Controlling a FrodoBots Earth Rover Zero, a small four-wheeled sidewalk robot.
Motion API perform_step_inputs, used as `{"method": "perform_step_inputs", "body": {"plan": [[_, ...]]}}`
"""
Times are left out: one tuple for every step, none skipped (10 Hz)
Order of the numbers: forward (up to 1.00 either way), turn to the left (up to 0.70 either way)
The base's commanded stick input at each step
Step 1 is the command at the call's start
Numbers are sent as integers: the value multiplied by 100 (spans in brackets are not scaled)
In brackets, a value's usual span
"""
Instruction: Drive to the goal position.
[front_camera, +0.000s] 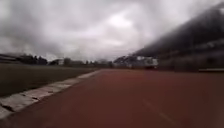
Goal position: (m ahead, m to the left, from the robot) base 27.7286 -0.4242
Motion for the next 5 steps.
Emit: {"method": "perform_step_inputs", "body": {"plan": [[70,1],[70,3],[70,0],[70,0],[70,0]]}}
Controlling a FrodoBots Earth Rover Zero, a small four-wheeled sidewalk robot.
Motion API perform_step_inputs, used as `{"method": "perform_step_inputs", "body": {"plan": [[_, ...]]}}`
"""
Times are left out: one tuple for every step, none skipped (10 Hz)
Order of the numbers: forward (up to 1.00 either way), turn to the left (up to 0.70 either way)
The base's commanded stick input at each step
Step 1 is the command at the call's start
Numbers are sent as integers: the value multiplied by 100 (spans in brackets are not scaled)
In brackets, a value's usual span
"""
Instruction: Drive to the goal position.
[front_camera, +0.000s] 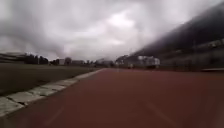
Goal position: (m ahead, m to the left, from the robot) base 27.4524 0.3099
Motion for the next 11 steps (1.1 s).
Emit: {"method": "perform_step_inputs", "body": {"plan": [[70,0],[70,0],[70,0],[70,5],[70,2],[70,3],[70,8],[70,2],[70,10],[70,2],[70,0]]}}
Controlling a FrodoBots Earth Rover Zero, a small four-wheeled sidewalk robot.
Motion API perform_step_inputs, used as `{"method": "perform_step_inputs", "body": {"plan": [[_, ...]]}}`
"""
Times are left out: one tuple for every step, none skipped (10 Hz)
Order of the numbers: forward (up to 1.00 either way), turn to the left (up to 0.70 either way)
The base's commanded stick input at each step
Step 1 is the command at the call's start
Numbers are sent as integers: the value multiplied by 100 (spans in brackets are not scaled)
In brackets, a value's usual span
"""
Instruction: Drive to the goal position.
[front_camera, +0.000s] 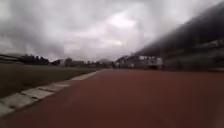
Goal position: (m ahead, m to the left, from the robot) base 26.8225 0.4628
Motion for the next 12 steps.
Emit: {"method": "perform_step_inputs", "body": {"plan": [[70,0],[70,0],[70,0],[70,0],[70,0],[70,0],[70,0],[70,0],[70,0],[70,0],[70,0],[70,0]]}}
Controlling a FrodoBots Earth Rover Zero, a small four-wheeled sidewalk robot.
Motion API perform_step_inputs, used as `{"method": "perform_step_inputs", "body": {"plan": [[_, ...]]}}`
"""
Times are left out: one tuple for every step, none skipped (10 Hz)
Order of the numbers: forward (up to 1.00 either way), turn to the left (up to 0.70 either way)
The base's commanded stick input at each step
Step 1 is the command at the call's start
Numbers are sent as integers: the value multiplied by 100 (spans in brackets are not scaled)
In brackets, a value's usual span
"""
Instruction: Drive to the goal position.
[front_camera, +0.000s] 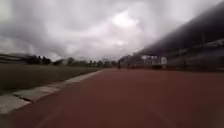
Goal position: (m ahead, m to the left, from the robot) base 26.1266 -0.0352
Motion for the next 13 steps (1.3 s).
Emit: {"method": "perform_step_inputs", "body": {"plan": [[70,0],[70,0],[70,0],[70,0],[70,0],[70,0],[70,0],[70,0],[70,0],[70,0],[70,0],[70,0],[70,0]]}}
